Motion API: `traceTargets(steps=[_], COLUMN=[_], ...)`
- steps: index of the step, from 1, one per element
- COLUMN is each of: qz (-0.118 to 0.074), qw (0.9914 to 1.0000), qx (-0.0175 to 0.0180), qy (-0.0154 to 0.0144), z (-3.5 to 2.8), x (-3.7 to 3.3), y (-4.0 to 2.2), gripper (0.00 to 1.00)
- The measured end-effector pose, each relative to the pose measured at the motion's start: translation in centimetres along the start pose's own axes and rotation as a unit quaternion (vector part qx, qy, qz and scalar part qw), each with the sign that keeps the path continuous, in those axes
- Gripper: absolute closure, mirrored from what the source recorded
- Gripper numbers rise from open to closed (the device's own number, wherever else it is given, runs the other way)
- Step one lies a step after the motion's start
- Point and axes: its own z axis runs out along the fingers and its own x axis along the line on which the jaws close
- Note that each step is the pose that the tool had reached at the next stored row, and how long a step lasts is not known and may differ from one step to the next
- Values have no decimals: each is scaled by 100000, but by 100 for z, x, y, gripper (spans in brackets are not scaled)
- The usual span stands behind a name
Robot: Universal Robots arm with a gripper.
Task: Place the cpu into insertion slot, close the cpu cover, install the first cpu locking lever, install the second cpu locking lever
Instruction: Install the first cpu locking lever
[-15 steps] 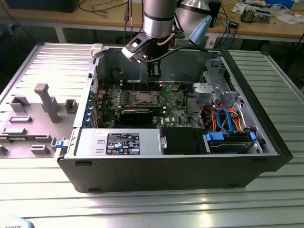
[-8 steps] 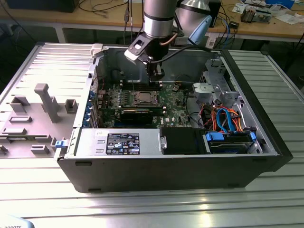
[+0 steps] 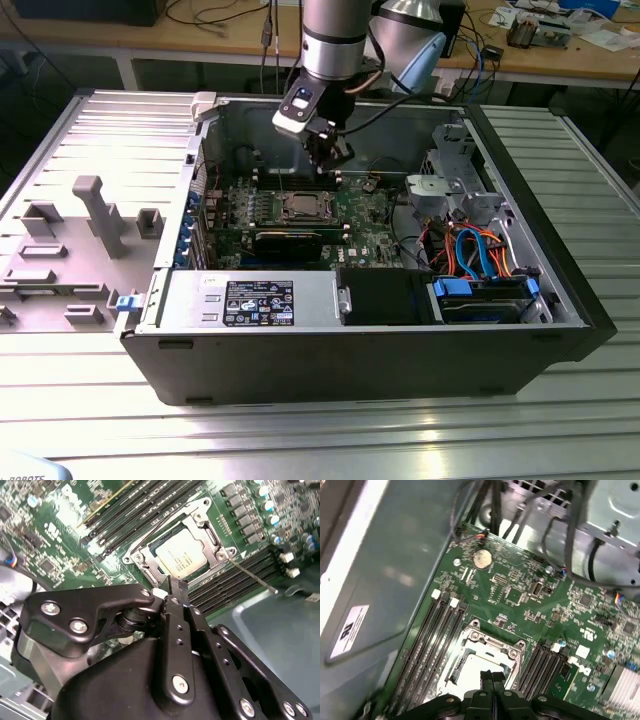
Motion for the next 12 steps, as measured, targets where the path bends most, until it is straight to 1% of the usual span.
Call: traceTargets(steps=[1, 2, 3, 5, 6, 8, 9, 11, 12], qz=[-1607, -2661, -4189, -6260, -7889, -9814, -11194, -13071, -13273], qw=[99987, 99965, 99912, 99804, 99688, 99517, 99371, 99141, 99114], qx=[-21, -37, -54, -87, -114, -139, -160, -188, -190], qy=[-40, -66, -107, -157, -197, -247, -280, -327, -332], z=[0, 0, 0, 0, 0, 0, 0, 0, 0], x=[0, 0, 0, 0, 0, 0, 0, 0, 0], y=[0, 0, 0, 0, 0, 0, 0, 0, 0], gripper=[89, 89, 89, 89, 89, 89, 89, 89, 89])
